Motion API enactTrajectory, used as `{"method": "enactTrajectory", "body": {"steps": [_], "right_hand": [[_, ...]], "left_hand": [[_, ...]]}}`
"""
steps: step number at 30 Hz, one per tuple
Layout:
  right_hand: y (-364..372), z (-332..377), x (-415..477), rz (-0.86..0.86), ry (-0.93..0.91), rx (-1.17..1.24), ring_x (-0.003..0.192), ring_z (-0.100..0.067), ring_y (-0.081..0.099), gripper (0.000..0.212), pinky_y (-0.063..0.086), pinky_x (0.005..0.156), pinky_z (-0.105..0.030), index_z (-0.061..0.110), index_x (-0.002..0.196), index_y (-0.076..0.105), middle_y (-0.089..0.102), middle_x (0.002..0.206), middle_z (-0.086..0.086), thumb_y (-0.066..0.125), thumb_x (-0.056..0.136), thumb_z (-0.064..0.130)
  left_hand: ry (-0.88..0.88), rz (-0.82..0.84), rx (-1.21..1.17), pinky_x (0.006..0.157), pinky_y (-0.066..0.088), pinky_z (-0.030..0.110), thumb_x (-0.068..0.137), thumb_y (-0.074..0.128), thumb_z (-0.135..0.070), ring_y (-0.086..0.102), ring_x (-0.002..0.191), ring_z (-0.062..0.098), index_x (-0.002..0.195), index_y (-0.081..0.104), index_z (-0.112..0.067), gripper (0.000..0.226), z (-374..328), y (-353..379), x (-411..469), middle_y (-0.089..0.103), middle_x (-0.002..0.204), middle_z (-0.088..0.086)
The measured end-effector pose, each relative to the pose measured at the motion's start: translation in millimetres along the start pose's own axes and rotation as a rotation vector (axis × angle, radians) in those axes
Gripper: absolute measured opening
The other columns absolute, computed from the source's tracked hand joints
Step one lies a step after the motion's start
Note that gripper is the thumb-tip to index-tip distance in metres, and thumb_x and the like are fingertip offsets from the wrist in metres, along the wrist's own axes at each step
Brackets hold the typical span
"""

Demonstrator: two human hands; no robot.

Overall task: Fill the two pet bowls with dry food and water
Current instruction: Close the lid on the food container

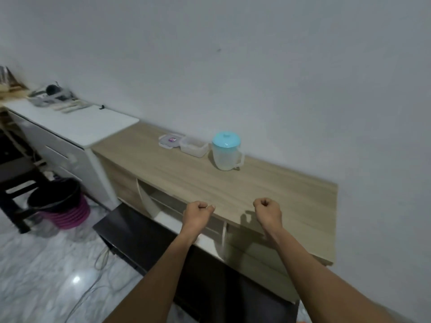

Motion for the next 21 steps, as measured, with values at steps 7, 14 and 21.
{"method": "enactTrajectory", "body": {"steps": [7,14,21], "right_hand": [[125,43,52,0.074,0.03,0.037,0.078,-0.023,0.058,0.016,0.04,0.072,-0.026,0.016,0.072,0.062,0.065,0.077,-0.005,0.059,0.087,0.015],[220,88,93,0.134,0.054,0.029,0.075,-0.019,0.055,0.016,0.041,0.074,-0.029,0.014,0.077,0.063,0.062,0.08,-0.005,0.054,0.091,0.012],[305,135,136,0.137,-0.004,-0.013,0.088,-0.023,0.061,0.017,0.048,0.083,-0.036,0.016,0.077,0.067,0.068,0.087,-0.006,0.055,0.09,0.016]], "left_hand": [[0.016,0.011,0.085,0.076,0.042,0.023,0.084,0.072,-0.024,0.06,0.082,0.019,0.081,0.066,-0.008,0.018,1,-62,114,0.066,0.08,0.006],[0.037,-0.036,0.168,0.074,0.042,0.028,0.085,0.071,-0.027,0.057,0.078,0.022,0.069,0.064,-0.009,0.025,-19,-127,206,0.062,0.072,0.001],[0.023,-0.035,0.167,0.078,0.043,0.028,0.086,0.07,-0.028,0.065,0.091,0.029,0.069,0.065,-0.01,0.025,-35,-162,303,0.066,0.076,0.004]]}}
Point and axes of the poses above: each hand's wrist, its own x-axis towards the middle knuckle, its own y-axis out of the palm, z = x × y, the point moved 4 cm from there along x, towards the middle knuckle
